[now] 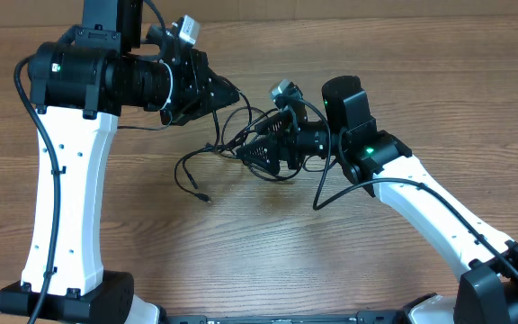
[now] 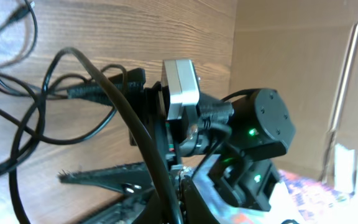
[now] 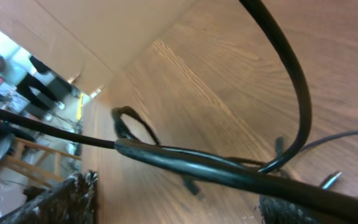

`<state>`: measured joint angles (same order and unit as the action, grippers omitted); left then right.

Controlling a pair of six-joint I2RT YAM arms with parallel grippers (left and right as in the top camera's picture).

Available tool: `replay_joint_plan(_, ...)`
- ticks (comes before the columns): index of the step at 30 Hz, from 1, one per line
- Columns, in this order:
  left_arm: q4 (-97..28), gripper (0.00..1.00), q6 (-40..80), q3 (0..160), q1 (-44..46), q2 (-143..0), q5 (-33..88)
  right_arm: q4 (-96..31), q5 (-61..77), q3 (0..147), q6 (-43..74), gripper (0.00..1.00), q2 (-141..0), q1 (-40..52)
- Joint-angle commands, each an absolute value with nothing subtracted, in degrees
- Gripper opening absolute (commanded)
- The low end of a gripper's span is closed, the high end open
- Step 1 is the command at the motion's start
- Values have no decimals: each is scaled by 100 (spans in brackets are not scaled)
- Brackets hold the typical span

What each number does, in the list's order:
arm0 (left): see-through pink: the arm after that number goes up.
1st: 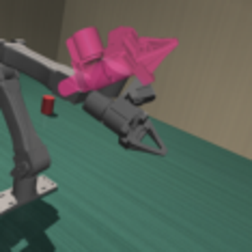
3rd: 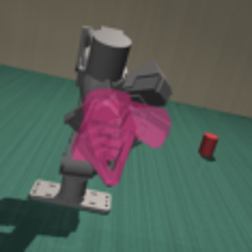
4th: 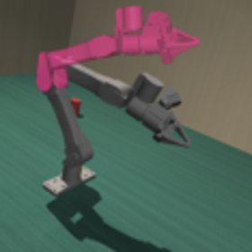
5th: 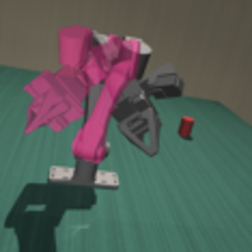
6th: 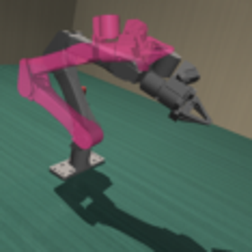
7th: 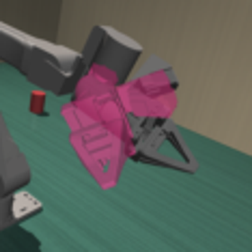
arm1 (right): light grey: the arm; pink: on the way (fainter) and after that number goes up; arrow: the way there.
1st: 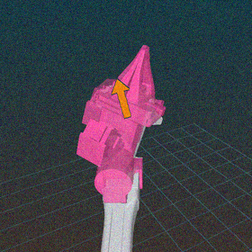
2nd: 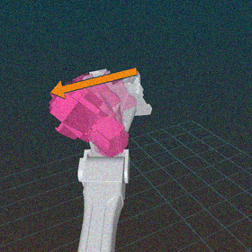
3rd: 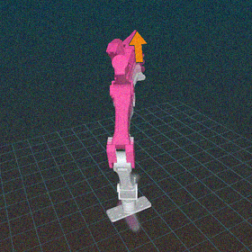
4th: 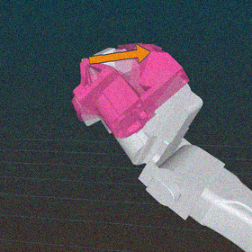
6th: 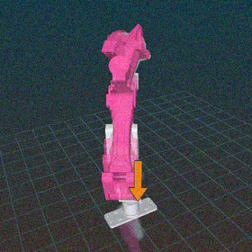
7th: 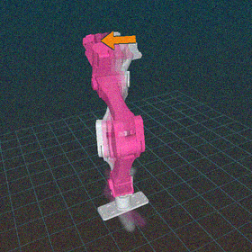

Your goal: Untangle cables

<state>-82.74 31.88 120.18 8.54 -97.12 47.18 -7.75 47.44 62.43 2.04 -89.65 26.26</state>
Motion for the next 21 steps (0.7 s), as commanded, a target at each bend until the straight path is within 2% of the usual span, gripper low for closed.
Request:
replay_joint_plan(1, -8267, 4, 3990, 12173, 867, -9583, 4965, -781, 4327, 6219, -609, 80, -8976, 2630)
replay_joint_plan(5, -8252, 4, 4547, 12173, 867, -9583, 5227, -875, 3557, 6219, -624, 79, -8976, 2630)
replay_joint_plan(12, -8147, 4, 5131, 12173, 867, -9583, 5369, -915, 3760, 6219, -1372, 80, -8976, 2707)
replay_joint_plan(21, -7808, 4, 6034, 12173, 871, -9583, 5542, -530, 3756, 6219, -1551, 80, -8976, 3277)
